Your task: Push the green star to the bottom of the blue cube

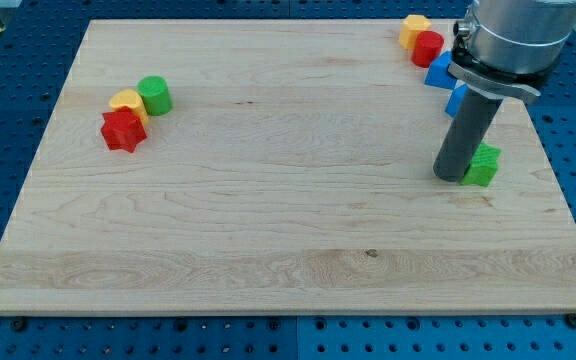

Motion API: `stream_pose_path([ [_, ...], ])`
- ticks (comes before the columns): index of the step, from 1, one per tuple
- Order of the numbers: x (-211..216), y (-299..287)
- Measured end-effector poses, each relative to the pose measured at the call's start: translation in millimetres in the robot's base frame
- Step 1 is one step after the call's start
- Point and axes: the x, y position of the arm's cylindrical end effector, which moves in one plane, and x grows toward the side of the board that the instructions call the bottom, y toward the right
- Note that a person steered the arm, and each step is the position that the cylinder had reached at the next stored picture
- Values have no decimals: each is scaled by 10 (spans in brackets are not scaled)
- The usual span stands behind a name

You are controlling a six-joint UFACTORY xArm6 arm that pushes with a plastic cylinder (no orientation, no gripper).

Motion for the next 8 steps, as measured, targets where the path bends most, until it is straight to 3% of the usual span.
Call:
stream_pose_path([
  [2,5,72],
  [3,458,72],
  [4,618,450],
  [6,614,627],
  [8,284,619],
])
